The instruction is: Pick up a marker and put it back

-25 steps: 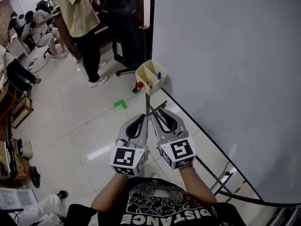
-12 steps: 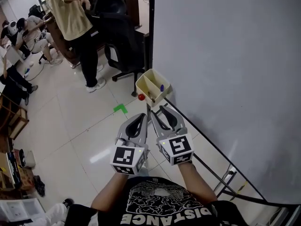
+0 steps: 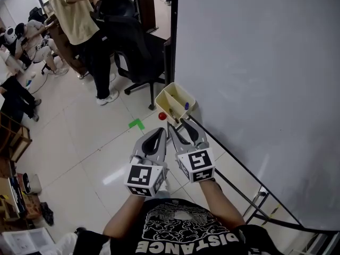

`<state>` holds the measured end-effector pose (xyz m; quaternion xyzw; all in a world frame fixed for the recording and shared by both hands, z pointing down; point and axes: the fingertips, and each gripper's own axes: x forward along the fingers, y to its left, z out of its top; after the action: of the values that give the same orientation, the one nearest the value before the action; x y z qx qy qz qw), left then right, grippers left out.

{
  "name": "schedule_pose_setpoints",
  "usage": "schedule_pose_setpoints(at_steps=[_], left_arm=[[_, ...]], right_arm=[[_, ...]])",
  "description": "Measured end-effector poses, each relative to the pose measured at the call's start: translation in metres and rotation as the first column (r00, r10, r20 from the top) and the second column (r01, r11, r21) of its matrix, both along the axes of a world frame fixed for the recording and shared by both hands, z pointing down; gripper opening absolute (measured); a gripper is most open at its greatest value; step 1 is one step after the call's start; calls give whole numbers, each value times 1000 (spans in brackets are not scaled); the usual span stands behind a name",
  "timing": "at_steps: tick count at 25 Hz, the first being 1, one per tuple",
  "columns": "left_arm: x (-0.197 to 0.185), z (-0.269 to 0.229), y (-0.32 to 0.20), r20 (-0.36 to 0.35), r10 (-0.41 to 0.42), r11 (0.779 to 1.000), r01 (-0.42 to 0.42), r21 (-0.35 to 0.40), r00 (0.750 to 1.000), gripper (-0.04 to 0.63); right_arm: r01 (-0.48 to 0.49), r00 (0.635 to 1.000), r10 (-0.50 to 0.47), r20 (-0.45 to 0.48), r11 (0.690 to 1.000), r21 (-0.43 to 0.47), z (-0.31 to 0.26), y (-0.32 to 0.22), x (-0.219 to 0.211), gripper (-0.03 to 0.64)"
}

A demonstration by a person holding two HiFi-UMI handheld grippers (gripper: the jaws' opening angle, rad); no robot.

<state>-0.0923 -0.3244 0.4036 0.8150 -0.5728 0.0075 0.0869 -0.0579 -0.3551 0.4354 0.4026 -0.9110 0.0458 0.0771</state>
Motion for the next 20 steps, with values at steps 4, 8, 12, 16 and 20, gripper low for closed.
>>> schedule_pose_setpoints(at_steps=[4,8,12,16,20], left_arm=[[-22,2,-2,-3,-4,1000,4,-10,1000,6],[-30,-1,-3,-3,-4,1000,3,-15,1000,6],[-31,3,-5,-3,3,1000,-3,-21,1000,6],[-33,7,-7,-3,10,1000,-10,-23,1000,6],[-35,7,-7,-4,16,1000,-16,-27,1000,6]], right_arm=[[-27,999,27,-32,1000,-3,6,-6,-16,121],[-55,997,55,-46,998,15,2,-9,-19,98],[-89,994,90,-62,996,26,5,-14,-17,46],[-108,992,110,-68,994,31,8,-16,-15,34],[-114,990,117,-76,993,38,8,-15,-16,34]])
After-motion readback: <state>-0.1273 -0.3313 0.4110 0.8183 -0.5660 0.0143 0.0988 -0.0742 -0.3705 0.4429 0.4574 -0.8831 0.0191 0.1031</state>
